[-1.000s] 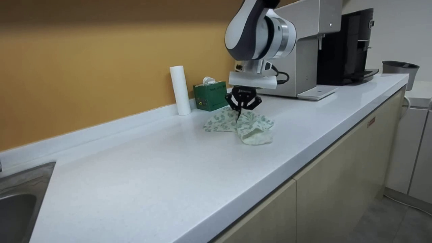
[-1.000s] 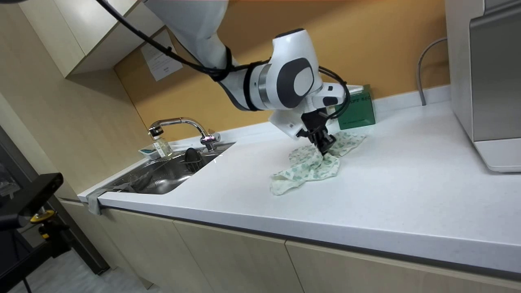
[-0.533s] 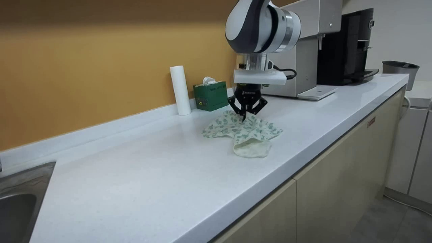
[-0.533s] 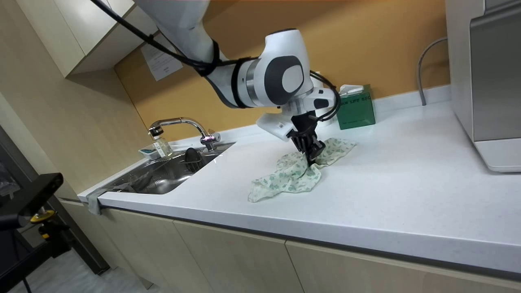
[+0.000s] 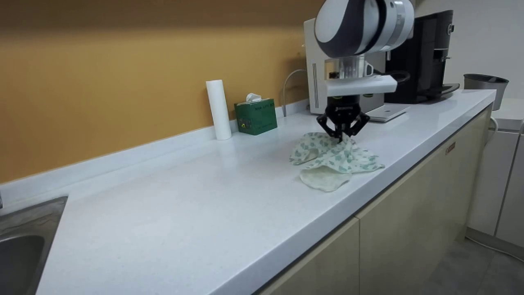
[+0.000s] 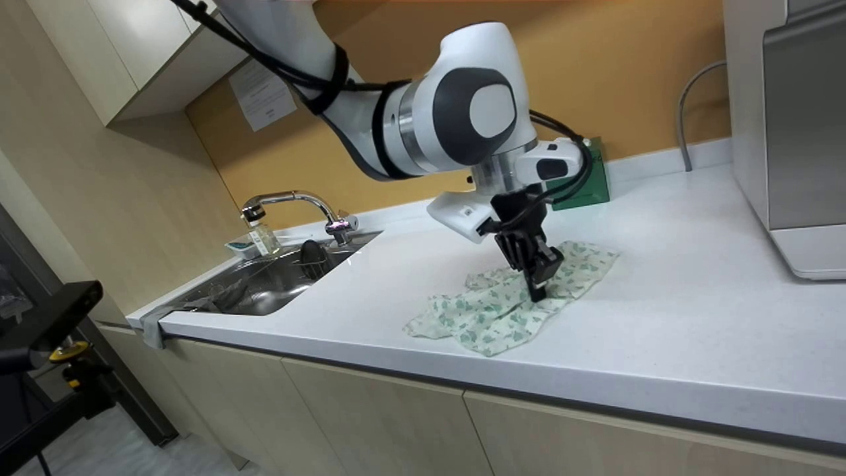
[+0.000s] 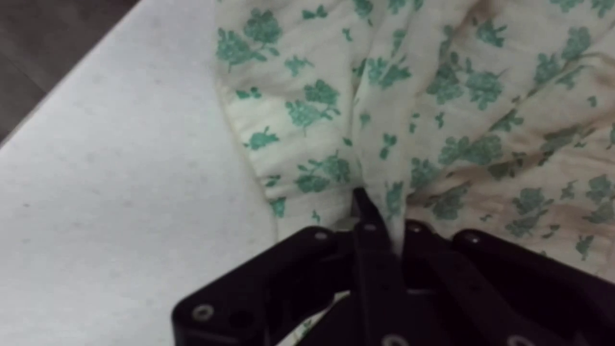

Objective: Wipe the counter with the towel

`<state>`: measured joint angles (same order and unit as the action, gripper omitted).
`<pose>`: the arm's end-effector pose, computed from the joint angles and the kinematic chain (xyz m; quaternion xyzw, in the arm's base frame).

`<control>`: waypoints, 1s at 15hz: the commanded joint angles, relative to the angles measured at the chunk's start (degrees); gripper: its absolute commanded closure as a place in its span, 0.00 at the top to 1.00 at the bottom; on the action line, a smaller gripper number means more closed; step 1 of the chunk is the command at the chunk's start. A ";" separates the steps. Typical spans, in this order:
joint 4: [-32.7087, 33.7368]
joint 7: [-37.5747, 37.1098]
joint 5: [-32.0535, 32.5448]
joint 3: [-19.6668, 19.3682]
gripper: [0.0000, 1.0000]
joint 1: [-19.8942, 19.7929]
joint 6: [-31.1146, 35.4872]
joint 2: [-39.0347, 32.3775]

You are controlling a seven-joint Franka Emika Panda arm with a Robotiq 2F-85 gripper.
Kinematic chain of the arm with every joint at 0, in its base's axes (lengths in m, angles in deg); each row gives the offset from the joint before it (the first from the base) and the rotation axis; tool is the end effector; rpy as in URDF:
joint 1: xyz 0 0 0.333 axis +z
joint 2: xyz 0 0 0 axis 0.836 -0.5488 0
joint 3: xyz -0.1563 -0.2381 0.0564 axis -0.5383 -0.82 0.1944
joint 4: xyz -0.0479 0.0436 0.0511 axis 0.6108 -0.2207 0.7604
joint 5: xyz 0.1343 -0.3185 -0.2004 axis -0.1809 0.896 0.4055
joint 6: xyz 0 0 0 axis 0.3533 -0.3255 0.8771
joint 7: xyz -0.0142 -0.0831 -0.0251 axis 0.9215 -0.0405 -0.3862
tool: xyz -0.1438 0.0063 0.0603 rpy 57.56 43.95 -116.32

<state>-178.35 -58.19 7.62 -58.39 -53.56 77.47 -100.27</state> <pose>0.5744 -0.0454 0.1563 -0.9414 0.3354 -0.0203 0.0293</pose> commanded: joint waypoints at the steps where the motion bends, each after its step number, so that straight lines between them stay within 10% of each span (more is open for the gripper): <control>1: -7.38 -7.32 5.39 -4.98 0.01 0.24 1.70 2.79; 15: 9.44 -18.00 7.90 -7.69 0.01 -0.76 5.52 -10.25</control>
<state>-175.75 -73.00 16.25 -67.13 -54.39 83.04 -103.79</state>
